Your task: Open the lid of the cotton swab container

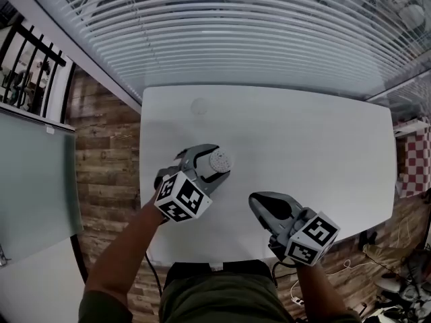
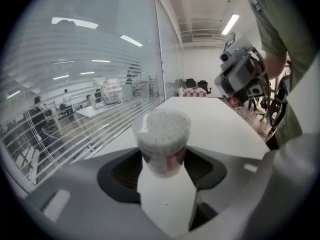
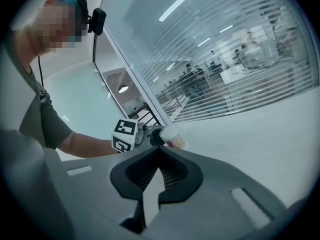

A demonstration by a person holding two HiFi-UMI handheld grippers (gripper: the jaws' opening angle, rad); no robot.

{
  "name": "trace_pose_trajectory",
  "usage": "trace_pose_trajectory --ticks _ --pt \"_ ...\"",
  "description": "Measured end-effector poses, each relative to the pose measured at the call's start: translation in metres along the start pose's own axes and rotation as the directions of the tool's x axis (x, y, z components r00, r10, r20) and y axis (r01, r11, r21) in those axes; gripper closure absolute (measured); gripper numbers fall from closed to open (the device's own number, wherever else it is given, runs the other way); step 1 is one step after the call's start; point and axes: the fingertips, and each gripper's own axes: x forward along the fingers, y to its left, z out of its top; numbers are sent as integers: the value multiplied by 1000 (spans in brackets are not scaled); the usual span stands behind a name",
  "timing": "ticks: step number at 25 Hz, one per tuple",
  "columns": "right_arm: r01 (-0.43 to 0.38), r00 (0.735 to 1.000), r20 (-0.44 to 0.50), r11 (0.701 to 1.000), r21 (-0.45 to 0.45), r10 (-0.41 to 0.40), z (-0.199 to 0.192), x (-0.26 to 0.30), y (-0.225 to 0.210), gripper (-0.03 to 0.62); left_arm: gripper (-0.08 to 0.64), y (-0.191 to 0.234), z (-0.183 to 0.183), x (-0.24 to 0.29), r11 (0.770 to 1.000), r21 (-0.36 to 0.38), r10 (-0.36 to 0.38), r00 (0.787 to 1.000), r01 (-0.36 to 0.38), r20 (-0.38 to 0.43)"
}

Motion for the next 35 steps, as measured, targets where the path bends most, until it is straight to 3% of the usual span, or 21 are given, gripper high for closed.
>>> trace_pose_trajectory --ticks 12,23,35 --pt "-41 996 67 975 -220 57 76 -2 64 580 295 -9 54 -91 999 42 8 1000 -9 11" --pt "-107 991 28 913 -395 129 97 -1 129 572 296 -33 67 -142 999 45 -15 1000 15 14" --pt "-202 979 -108 829 -521 170 101 7 168 474 296 -45 69 -166 999 35 -41 999 40 4"
